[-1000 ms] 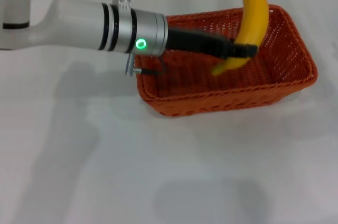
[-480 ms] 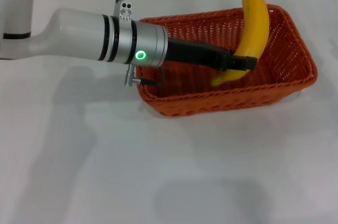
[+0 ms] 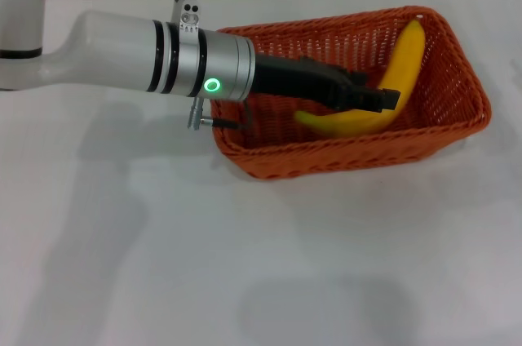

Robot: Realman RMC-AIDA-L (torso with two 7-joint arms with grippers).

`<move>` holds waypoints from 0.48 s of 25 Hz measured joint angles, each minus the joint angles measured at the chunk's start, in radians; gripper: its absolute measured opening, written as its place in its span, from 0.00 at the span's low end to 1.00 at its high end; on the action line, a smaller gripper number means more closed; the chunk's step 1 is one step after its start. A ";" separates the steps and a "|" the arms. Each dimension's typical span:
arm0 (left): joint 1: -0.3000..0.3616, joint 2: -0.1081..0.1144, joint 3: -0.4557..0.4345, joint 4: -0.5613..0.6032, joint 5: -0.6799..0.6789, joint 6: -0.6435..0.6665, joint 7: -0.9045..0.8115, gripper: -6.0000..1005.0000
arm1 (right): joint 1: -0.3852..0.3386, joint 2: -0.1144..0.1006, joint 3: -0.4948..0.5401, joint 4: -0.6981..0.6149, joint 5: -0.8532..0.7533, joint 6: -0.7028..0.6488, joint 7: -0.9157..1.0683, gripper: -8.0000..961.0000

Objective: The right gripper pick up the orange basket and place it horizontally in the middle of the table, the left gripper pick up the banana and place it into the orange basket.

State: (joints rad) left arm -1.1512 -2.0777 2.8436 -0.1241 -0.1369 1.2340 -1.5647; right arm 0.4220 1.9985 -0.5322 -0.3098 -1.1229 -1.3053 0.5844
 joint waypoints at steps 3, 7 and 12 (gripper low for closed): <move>0.001 0.001 -0.001 -0.007 -0.010 0.007 0.013 0.68 | 0.000 0.000 0.000 0.000 0.000 0.000 0.000 0.90; 0.004 0.002 -0.002 -0.039 -0.043 0.019 0.051 0.81 | 0.000 0.000 0.000 0.000 0.000 0.000 0.000 0.90; 0.044 0.001 -0.002 -0.072 -0.196 0.034 0.258 0.89 | -0.002 0.000 0.000 0.000 -0.001 0.008 0.000 0.89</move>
State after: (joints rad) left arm -1.1070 -2.0763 2.8419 -0.1963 -0.3333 1.2681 -1.3069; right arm 0.4203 1.9985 -0.5323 -0.3098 -1.1234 -1.2975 0.5843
